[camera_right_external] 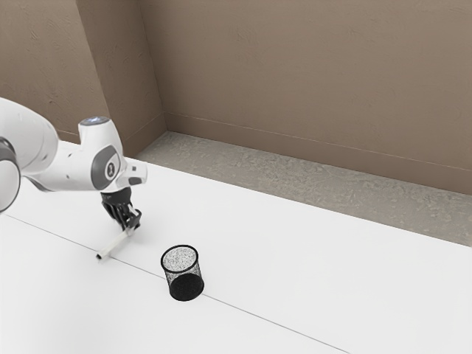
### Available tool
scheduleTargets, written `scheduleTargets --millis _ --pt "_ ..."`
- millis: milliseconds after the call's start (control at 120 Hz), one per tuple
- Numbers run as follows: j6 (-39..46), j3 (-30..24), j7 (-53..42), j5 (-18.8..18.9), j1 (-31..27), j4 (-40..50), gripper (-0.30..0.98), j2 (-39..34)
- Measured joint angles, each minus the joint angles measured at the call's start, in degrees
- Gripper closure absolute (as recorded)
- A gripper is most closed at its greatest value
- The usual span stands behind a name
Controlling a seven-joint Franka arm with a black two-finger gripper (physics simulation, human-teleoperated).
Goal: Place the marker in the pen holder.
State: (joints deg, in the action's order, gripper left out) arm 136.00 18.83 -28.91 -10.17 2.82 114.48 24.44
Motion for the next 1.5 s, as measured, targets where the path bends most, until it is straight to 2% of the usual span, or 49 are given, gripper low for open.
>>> scheduleTargets --millis 133,325,458,675,792,917,1125,1500 --pt "0.0 -1.2 0.4 0.4 0.1 -0.3 0.76 -3.3" --pt "0.2 -13.0 1.3 -1.1 0.4 -1.4 0.79 -10.0" --pt "1.3 -16.6 1.7 -4.2 0.4 -1.2 0.79 -13.5" --pt "5.1 -17.4 2.0 -11.3 0.3 5.2 0.79 -14.6" --pt "6.9 -17.4 2.0 -13.2 0.2 5.9 0.79 -14.7" --pt "8.0 -18.3 2.1 -13.8 0.4 7.8 0.79 -20.3" --pt "8.9 -18.9 2.0 -14.2 0.7 20.8 0.78 -31.7" --pt "11.2 -20.6 1.6 -14.5 0.4 25.4 0.77 -32.2"
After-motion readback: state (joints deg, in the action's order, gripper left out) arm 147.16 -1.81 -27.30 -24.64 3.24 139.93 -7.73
